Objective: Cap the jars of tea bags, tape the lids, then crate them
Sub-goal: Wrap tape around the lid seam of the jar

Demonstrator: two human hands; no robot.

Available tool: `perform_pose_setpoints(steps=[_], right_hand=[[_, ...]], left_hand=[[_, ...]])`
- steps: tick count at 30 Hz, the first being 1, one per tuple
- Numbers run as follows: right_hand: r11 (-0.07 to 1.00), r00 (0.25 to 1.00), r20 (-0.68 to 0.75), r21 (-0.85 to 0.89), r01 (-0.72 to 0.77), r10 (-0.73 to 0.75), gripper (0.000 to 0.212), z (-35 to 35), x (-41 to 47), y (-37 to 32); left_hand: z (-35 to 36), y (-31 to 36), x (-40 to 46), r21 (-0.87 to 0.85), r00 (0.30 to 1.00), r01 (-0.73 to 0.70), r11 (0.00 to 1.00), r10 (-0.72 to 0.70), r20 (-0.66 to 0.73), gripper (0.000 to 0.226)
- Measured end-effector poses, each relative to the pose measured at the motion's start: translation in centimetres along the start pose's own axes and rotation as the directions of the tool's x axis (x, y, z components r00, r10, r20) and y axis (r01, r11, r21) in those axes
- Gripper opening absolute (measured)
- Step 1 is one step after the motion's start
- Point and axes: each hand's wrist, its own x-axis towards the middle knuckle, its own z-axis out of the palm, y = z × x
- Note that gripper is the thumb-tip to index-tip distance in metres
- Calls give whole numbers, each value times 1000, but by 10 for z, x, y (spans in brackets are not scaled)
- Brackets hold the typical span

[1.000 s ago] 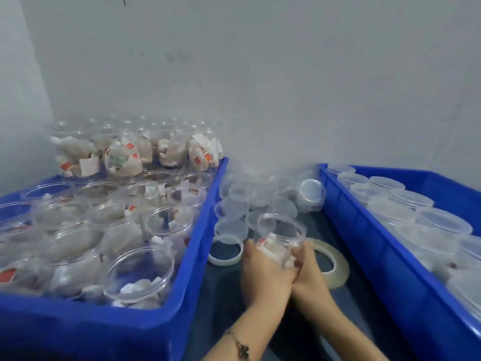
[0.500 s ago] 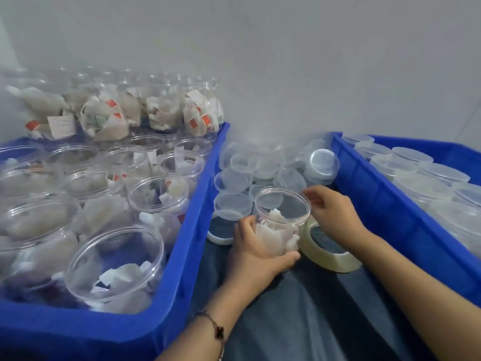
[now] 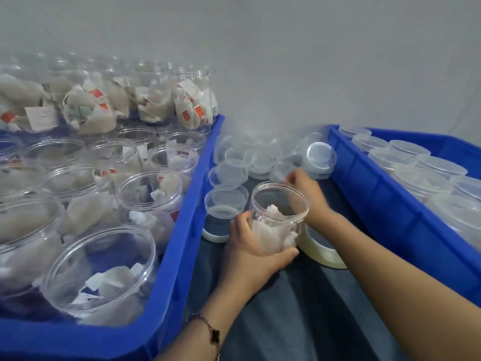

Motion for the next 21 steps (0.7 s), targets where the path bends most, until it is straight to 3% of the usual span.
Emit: perform_pose_setpoints(steps=[1, 3, 6, 10, 13, 15, 17, 19, 21], right_hand=[[974, 994, -83, 222, -52, 72, 4, -13, -1, -9], [807, 957, -181, 585, -82, 228, 17, -40, -3, -29], [680, 917, -119, 708, -190, 381, 15, -67, -14, -44], [702, 899, -26, 635, -323, 438, 17, -79, -27, -37], [594, 917, 121, 728, -342, 380, 21, -84, -34, -49], [768, 943, 216, 548, -330, 251, 24, -77, -43, -59], [947, 979, 191, 298, -122, 67, 34, -68, -51, -64], [975, 985, 127, 204, 91, -118, 37, -65, -58, -71], [967, 951, 198, 144, 211, -237, 31, -64, -61, -79]], left_hand=[[0, 0, 0, -10, 1000, 4, 1000, -4, 4, 96], [0, 0, 0, -31, 1000, 4, 999, -4, 4, 95], [1, 1, -1, -42, 1000, -3, 999, 2, -16, 91], [2, -1, 0, -46, 1000, 5, 999, -6, -18, 89], [2, -1, 0, -31, 999, 5, 1000, -6, -33, 89], [3, 0, 0, -25, 999, 15, 1000, -16, -47, 87], [4, 2, 1, 2, 999, 21, 1000, -21, -48, 86], [3, 2, 4, 44, 999, 25, 999, -24, -44, 88], [3, 1, 5, 65, 999, 38, 997, -36, -26, 91]])
